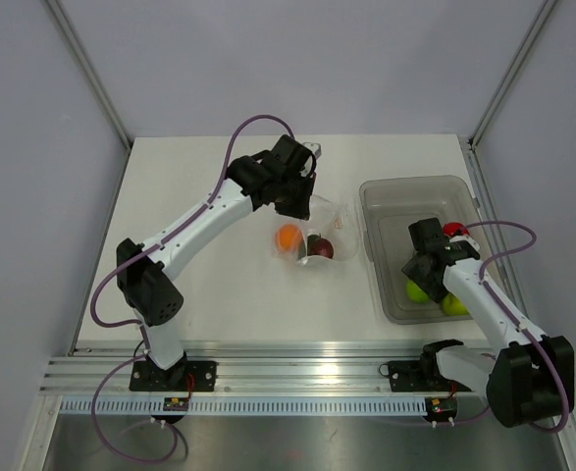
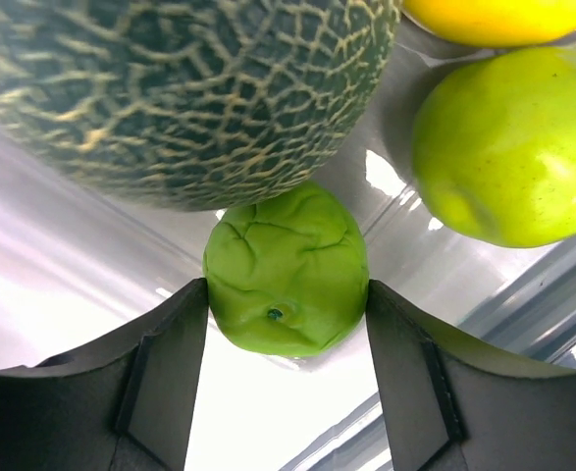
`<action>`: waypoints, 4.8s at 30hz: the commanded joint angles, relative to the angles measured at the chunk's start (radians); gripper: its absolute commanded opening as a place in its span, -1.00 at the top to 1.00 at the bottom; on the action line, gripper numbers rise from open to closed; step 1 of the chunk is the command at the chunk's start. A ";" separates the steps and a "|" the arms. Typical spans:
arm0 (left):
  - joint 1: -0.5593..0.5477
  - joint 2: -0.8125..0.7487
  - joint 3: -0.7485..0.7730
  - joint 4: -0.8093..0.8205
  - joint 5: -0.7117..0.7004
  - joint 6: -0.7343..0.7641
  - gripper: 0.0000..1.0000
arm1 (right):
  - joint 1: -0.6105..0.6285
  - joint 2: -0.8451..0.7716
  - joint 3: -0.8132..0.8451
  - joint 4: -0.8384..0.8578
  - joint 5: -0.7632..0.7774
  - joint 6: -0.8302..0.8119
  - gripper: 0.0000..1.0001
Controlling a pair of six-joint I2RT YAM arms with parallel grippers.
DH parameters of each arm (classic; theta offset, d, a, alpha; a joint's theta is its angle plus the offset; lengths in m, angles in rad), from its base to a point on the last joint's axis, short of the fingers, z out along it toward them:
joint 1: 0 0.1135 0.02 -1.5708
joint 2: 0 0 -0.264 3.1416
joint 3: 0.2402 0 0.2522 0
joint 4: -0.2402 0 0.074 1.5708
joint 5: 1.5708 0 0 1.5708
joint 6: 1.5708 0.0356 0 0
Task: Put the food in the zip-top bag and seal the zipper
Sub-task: Pick up the fake fruit from the bin, then place the fake fruit in the zipper food storage bag, then adjust the zipper food storage bag at the center of the board.
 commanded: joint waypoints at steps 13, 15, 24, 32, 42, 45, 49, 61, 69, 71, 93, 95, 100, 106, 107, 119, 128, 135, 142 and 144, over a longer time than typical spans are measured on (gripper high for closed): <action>-0.004 -0.014 -0.004 0.081 0.110 0.012 1.00 | -0.005 -0.243 0.149 0.020 -0.128 -0.158 -0.21; -0.004 -0.006 0.010 0.076 0.133 0.022 1.00 | -0.006 -0.247 0.190 0.015 -0.150 -0.193 -0.20; -0.002 0.034 0.050 0.064 0.219 0.036 1.00 | 0.009 -0.165 0.442 0.044 -0.394 -0.265 -0.11; 0.005 0.071 0.085 0.055 0.259 0.032 1.00 | 0.294 -0.004 0.704 0.029 -0.342 -0.254 -0.12; 0.064 0.020 0.022 0.127 0.455 -0.019 1.00 | 0.385 0.151 0.697 0.112 -0.334 -0.216 -0.13; 0.078 -0.003 -0.007 0.158 0.502 -0.036 1.00 | 0.385 0.183 0.668 0.132 -0.317 -0.204 -0.15; 0.084 -0.026 -0.028 0.191 0.552 -0.050 1.00 | 0.386 0.212 0.626 0.169 -0.274 -0.182 -0.16; 0.107 -0.070 -0.127 0.305 0.650 -0.151 1.00 | 0.386 0.281 0.714 0.104 -0.230 -0.254 -0.99; 0.142 -0.093 -0.168 0.325 0.634 -0.172 1.00 | 0.383 0.062 0.600 -0.037 0.008 -0.221 -0.83; 0.145 -0.096 -0.176 0.331 0.640 -0.175 1.00 | 0.382 0.056 0.585 -0.115 0.042 -0.205 -0.84; 0.148 -0.122 0.245 -0.253 -0.017 0.185 1.00 | 0.380 0.128 0.712 0.032 -0.059 -0.265 1.00; 0.150 -0.138 0.234 -0.261 -0.076 0.190 1.00 | 0.379 0.163 0.689 0.037 -0.062 -0.262 1.00; 0.137 -0.121 0.089 -0.188 -0.006 0.184 1.00 | 0.380 0.281 0.576 0.167 -0.147 -0.242 1.00; 0.111 0.035 -0.004 -0.083 0.118 0.138 1.00 | 0.377 0.548 0.722 0.146 -0.210 -0.302 1.00; 0.110 0.048 0.017 -0.100 0.123 0.135 1.00 | 0.379 0.560 0.758 0.117 -0.214 -0.308 1.00; 0.140 -0.153 0.104 -0.053 0.106 0.089 1.00 | 0.380 0.365 0.775 0.112 -0.297 -0.323 0.97; 0.139 -0.018 -0.067 0.014 0.253 0.075 1.00 | 0.372 0.500 0.608 0.114 -0.253 -0.293 0.65; 0.139 -0.070 -0.058 0.023 0.232 0.062 1.00 | 0.372 0.364 0.671 0.069 -0.237 -0.334 -0.52; 0.139 -0.096 -0.077 0.046 0.236 0.046 1.00 | 0.253 0.151 0.671 -0.046 -0.165 -0.346 -0.63; 0.139 -0.100 -0.079 0.050 0.242 0.044 1.00 | 0.099 0.113 0.642 -0.101 -0.147 -0.340 -0.68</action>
